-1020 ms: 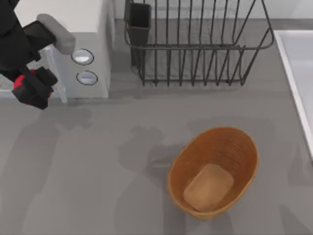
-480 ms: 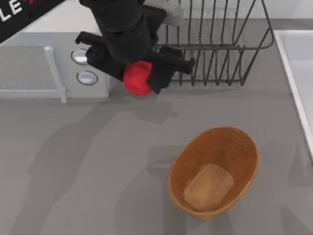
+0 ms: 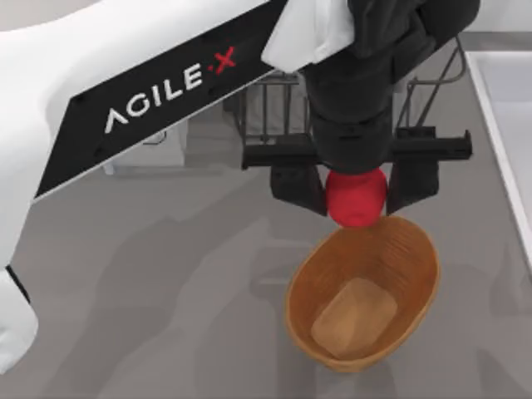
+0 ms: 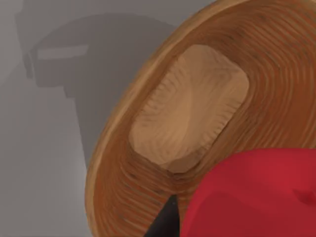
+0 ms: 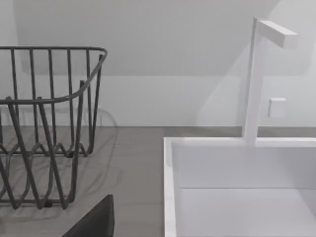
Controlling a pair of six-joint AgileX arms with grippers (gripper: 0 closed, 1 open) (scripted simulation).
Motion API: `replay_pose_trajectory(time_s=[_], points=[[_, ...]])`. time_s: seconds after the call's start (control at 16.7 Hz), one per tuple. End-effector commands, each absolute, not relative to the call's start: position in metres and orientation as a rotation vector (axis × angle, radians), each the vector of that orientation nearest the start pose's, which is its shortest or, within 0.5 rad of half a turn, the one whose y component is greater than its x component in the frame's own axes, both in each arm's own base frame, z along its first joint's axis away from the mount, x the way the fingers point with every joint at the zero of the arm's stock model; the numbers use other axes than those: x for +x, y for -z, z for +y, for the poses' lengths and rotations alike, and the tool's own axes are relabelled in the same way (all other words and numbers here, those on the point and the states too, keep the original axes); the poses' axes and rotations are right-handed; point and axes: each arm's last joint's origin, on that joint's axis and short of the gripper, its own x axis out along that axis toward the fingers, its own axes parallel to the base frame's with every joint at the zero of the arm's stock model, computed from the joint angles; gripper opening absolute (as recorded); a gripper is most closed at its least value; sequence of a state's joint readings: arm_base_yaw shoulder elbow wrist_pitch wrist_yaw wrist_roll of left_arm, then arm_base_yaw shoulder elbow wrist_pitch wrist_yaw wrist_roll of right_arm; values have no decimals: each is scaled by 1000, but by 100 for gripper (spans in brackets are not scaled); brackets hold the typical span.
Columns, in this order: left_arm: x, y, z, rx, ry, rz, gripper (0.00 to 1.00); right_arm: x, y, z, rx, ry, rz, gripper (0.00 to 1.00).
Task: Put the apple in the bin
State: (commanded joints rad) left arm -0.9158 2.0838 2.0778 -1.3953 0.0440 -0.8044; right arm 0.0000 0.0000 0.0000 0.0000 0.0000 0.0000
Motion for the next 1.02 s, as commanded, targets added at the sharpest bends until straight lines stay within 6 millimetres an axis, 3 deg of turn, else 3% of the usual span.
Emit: replay_pose_trajectory(time_s=[0.24,0.66,1.02], points=[[245,-275,-346,-71,111,1562,0,106,-160,-1,0,0,0,100],[247,-270,-345,-77,104,1563,0,106,-160,-1,0,0,0,100],[249,-230,-349,-88,110,1555,0,106,-160,-1,0,0,0,100]])
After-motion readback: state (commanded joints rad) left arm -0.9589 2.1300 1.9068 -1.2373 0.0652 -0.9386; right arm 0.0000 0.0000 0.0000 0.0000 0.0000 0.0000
